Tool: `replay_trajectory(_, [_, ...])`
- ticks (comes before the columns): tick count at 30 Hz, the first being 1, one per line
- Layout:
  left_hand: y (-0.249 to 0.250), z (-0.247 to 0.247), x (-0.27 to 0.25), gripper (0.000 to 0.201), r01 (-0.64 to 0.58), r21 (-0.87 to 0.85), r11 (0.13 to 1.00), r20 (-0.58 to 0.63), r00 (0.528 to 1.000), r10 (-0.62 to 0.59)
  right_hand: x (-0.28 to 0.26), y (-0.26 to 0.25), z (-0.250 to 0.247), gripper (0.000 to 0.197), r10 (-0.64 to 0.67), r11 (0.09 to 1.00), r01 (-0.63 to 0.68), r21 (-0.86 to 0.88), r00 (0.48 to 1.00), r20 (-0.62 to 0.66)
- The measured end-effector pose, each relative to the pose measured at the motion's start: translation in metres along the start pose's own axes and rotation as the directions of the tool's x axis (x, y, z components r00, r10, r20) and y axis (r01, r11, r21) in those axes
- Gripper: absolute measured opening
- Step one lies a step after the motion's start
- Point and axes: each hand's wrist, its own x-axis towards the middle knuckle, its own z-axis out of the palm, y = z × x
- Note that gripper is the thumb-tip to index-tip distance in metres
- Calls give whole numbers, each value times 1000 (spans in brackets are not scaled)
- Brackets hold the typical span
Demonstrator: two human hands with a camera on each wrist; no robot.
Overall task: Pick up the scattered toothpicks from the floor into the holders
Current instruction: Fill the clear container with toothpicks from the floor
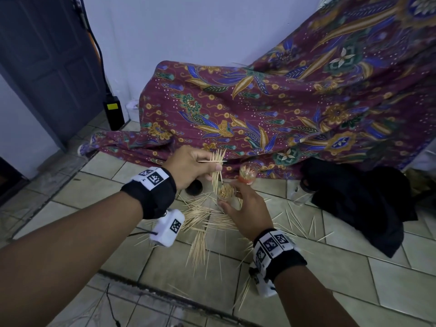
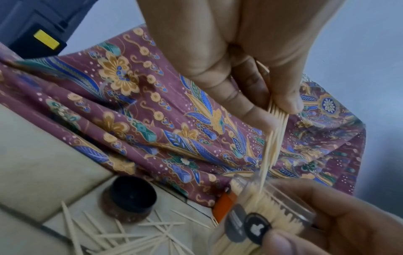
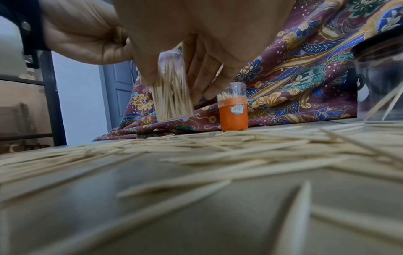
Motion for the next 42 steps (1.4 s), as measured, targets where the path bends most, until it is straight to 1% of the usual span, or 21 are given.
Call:
replay_trajectory(7, [-1, 14, 8, 8, -25, 36, 999, 17, 1000, 24, 0, -1, -3, 54, 3, 1000, -3, 10, 1000, -3])
replay_trajectory(9, [0, 14, 10, 5, -20, 13, 1000, 14, 1000, 20, -1, -1, -4, 53, -1, 1000, 1, 9, 1000, -4])
replay_trajectory(12, [2, 13, 14, 16, 0, -69, 998, -10, 1000, -1, -1, 0, -4, 53, -1, 1000, 1, 1, 1000, -7])
replay_trajectory(14, [4, 13, 16, 15, -3, -77, 997, -15, 1000, 2, 0, 0, -4, 54, 4, 1000, -4, -8, 1000, 2])
replay_trajectory(18, [2, 21, 14, 7, -15, -23, 1000, 28, 999, 16, 0, 0, -2, 54, 4, 1000, -4, -27, 1000, 4])
replay_trajectory(21, [-9, 27, 11, 11, 1, 107, 994, 64, 998, -8, 1, -1, -3, 54, 3, 1000, -3, -26, 1000, -1])
replay_trajectory(24, [-17, 31, 8, 11, -30, 165, 986, 71, 997, 18, 0, -2, -4, 50, -10, 999, 10, -36, 1000, 0])
replay_trajectory(27, [-19, 37, 4, 17, -42, 184, 982, 95, 995, 25, 0, -2, -4, 45, -10, 999, 10, -45, 1000, -4])
replay_trajectory(29, [-23, 40, 6, 20, -46, 202, 978, 76, 997, 31, 0, 0, -3, 43, 4, 999, -5, -33, 1000, -21])
replay_trajectory(31, [-27, 41, 6, 11, -53, 211, 976, 50, 998, 43, 1, 3, -2, 45, 7, 1000, -8, -26, 999, -35])
replay_trajectory(32, [-28, 41, 5, 7, -70, 201, 977, 60, 996, 59, 1, 5, -1, 47, 9, 999, -10, -30, 999, -35])
replay_trajectory(34, [-33, 42, 4, 14, -116, 174, 978, 88, 991, 101, 1, 6, 0, 48, 15, 999, -17, -48, 999, -32])
replay_trajectory(36, [-34, 42, 2, 19, -134, 185, 974, 72, 990, 122, 1, 7, 1, 50, 12, 998, -13, -54, 999, -33])
replay_trajectory(37, [-36, 42, 3, 17, -132, 201, 971, 65, 990, 121, 1, 6, 0, 52, 8, 998, -10, -55, 999, -33])
replay_trajectory(38, [-38, 41, 3, 11, -120, 222, 968, 69, 992, 107, 1, 6, 0, 52, 8, 998, -10, -57, 999, -31])
replay_trajectory(39, [-38, 39, 4, 5, -116, 240, 964, 89, 991, 98, 1, 5, 0, 51, 4, 998, -6, -57, 1000, -31])
replay_trajectory(42, [-36, 35, 4, 8, -118, 276, 954, 161, 984, 75, 0, 3, -1, 51, 0, 999, -1, -54, 1000, -22])
